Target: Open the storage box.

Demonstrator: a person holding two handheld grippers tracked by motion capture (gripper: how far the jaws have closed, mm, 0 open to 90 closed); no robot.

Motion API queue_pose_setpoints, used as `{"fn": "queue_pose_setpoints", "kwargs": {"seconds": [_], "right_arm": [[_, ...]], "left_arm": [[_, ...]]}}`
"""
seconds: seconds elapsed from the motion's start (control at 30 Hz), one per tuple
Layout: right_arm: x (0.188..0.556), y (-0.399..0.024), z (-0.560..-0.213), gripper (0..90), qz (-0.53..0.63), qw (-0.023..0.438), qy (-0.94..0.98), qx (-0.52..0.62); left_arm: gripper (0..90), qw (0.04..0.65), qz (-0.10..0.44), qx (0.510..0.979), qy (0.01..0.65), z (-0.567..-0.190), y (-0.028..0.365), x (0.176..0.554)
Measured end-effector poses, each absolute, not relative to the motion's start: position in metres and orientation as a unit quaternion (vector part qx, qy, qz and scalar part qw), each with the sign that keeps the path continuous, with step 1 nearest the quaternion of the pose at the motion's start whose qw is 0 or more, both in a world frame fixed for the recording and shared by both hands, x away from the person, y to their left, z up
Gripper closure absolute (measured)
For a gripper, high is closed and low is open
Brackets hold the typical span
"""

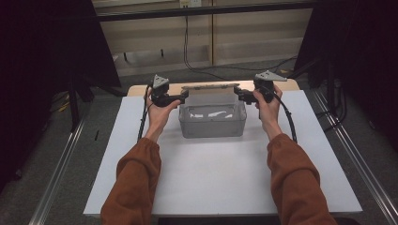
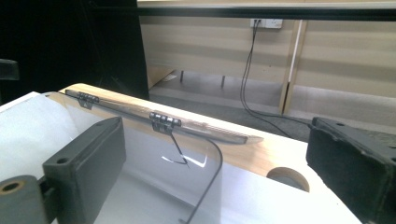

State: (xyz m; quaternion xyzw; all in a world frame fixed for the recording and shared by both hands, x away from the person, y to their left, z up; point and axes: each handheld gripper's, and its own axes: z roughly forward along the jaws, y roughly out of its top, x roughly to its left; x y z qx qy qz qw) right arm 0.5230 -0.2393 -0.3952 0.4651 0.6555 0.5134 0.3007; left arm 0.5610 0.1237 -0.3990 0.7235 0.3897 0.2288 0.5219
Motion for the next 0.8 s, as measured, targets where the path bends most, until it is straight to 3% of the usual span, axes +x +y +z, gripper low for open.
{"fn": "queue_pose_setpoints", "kwargs": {"seconds": [0.33,0.8], "right_arm": [[0.501,-0.241,-0.395,3.8,0.519,0.339,0.643,0.450],[0.475,-0.238,-0.395,0.2,0.533,0.351,0.634,0.438]], "left_arm": [[2.4,0.558,0.242,0.703,0.369,-0.391,0.133,0.541],[3.2,0.574,0.262,0.689,0.356,-0.397,0.147,0.516]]}}
